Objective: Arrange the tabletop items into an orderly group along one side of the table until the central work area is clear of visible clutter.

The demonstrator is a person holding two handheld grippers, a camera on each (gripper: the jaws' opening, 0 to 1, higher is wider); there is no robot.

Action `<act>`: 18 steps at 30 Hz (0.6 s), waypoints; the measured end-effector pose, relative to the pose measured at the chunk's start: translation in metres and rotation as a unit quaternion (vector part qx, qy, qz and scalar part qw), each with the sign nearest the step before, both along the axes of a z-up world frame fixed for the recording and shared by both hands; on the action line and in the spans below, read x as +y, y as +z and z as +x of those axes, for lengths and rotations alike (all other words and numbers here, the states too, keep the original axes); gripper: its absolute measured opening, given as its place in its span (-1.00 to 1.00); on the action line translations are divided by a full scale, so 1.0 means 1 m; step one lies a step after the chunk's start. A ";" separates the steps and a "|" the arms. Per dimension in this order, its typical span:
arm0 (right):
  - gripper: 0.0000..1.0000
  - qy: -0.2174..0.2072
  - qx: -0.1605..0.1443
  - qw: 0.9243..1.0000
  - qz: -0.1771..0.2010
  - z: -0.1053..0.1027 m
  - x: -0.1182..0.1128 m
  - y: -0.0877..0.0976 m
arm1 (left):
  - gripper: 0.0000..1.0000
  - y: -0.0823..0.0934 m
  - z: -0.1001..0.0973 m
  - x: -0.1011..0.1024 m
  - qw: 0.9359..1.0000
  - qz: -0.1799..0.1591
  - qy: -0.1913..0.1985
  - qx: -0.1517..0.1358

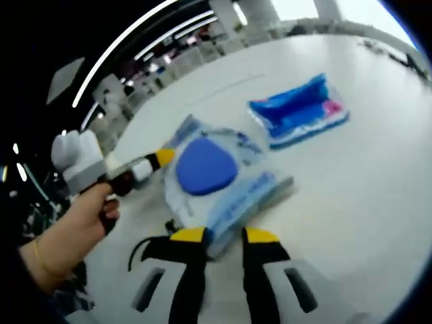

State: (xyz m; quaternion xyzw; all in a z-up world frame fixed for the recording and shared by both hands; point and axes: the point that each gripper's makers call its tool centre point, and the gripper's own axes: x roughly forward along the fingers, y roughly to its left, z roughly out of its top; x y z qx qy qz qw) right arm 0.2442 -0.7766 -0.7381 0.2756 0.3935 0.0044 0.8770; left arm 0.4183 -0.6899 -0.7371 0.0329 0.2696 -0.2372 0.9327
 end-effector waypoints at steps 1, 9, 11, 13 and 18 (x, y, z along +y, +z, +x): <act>-0.76 -0.001 0.002 1.000 -0.001 -0.001 -0.001 -0.002 | -0.66 0.000 0.000 0.001 1.000 -0.001 0.002 0.001; -0.90 0.002 -0.006 1.000 0.002 -0.001 0.004 -0.003 | -0.81 0.003 -0.001 0.006 1.000 -0.012 0.021 0.008; -0.92 0.007 -0.009 1.000 0.001 0.000 0.005 -0.002 | -0.84 0.003 -0.001 0.006 1.000 -0.010 0.022 0.008; -0.96 0.013 -0.011 1.000 0.001 0.000 0.005 -0.001 | -0.87 0.006 -0.002 0.006 1.000 -0.011 0.024 0.008; -1.00 0.025 -0.020 0.999 -0.002 0.001 0.008 0.001 | -0.92 0.012 -0.002 0.004 0.999 -0.019 0.026 0.003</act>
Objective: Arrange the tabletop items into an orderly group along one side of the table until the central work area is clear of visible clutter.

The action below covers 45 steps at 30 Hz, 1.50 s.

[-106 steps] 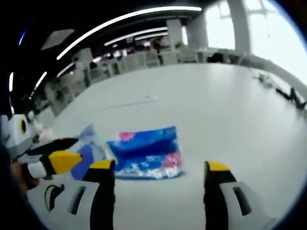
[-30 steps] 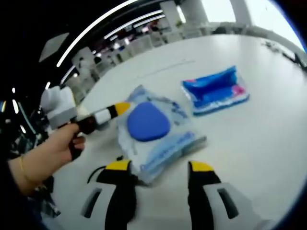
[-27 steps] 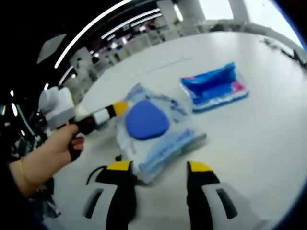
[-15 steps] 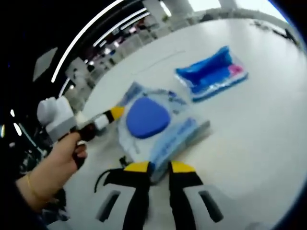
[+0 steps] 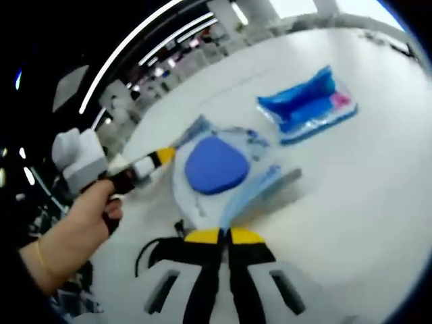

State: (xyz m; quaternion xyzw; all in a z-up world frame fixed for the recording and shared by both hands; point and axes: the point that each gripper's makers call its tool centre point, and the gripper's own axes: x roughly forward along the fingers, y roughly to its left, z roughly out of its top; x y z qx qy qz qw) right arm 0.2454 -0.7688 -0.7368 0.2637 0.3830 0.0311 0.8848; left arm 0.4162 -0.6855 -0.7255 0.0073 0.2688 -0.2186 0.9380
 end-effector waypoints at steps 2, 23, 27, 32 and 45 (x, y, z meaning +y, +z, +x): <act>-1.00 0.002 -0.003 1.000 -0.001 0.000 0.000 0.001 | -0.94 0.000 0.000 0.002 1.000 -0.003 0.000 0.003; -1.00 0.036 -0.013 0.999 -0.019 -0.013 0.001 0.016 | -0.99 0.020 -0.021 0.014 1.000 -0.011 -0.015 0.008; -1.00 0.042 -0.015 0.999 -0.026 -0.015 -0.002 0.020 | -0.99 0.023 -0.026 0.016 1.000 -0.018 -0.014 0.010; -1.00 0.052 -0.018 0.998 -0.041 -0.016 -0.004 0.023 | -0.99 0.028 -0.034 0.021 0.999 -0.031 -0.009 0.011; -1.00 0.061 -0.031 0.996 -0.065 -0.011 -0.014 0.034 | -0.99 0.045 -0.040 0.026 0.998 -0.058 -0.004 -0.003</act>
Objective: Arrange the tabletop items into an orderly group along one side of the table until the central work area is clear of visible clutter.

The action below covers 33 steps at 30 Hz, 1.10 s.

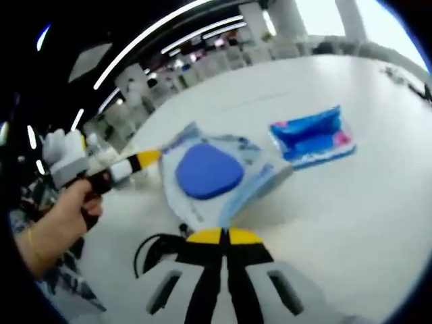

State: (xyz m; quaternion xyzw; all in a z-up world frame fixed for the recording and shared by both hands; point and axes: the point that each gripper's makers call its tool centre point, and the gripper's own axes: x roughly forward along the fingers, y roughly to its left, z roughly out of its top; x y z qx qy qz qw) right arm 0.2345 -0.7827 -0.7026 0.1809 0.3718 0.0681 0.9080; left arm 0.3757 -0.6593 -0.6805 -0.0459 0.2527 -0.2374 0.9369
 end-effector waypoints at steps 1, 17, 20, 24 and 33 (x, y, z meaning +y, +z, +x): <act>-1.00 0.003 -0.001 1.000 -0.002 0.000 0.000 0.001 | -0.99 0.001 0.000 0.002 1.000 -0.004 0.003 0.000; -1.00 0.045 -0.022 0.997 -0.053 0.013 -0.008 0.019 | -1.00 0.010 -0.025 0.027 1.000 -0.026 0.010 0.013; -1.00 0.050 -0.023 0.997 -0.056 0.017 -0.010 0.022 | -1.00 0.011 -0.028 0.030 1.000 -0.027 0.012 0.011; -1.00 0.060 -0.026 0.996 -0.066 0.023 -0.013 0.025 | -1.00 0.009 -0.031 0.034 0.999 -0.033 0.014 0.024; -1.00 0.071 -0.031 0.993 -0.087 0.041 -0.018 0.028 | -1.00 0.008 -0.039 0.038 0.999 -0.038 0.020 0.026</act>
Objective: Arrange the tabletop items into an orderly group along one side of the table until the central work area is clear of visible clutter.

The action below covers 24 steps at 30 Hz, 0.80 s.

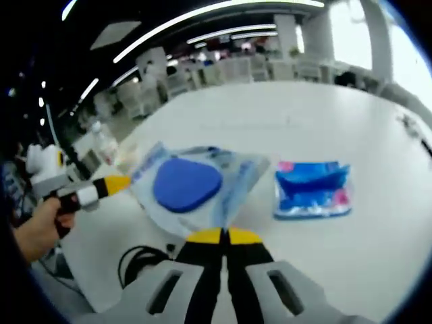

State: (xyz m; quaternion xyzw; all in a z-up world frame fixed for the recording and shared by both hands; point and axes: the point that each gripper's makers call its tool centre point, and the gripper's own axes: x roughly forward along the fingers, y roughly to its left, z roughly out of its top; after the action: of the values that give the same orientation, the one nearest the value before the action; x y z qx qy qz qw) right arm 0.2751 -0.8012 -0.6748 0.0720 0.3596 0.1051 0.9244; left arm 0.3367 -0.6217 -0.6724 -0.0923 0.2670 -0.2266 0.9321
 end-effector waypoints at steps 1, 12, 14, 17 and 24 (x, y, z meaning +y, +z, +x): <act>-1.00 0.000 -0.002 1.000 0.000 0.002 0.000 0.001 | -1.00 0.000 0.000 0.001 1.000 -0.002 0.002 0.002; -1.00 0.007 -0.006 1.000 -0.011 0.026 -0.001 -0.001 | -1.00 -0.007 0.000 0.006 1.000 -0.009 0.020 0.011; -1.00 0.007 -0.004 1.000 -0.010 0.031 -0.003 -0.004 | -1.00 -0.009 0.000 0.006 1.000 -0.008 0.021 0.012; -1.00 0.009 -0.002 1.000 -0.011 0.036 -0.004 -0.007 | -1.00 -0.011 0.002 0.005 1.000 -0.009 0.023 0.015; -1.00 0.000 0.005 1.000 -0.008 0.046 -0.009 -0.016 | -1.00 -0.017 0.007 0.001 0.999 -0.009 0.025 0.018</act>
State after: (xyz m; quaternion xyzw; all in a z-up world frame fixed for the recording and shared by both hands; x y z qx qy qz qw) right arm 0.3216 -0.8102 -0.6913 0.0650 0.3652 0.1022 0.9230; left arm 0.3433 -0.6204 -0.6892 -0.1116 0.2797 -0.2038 0.9316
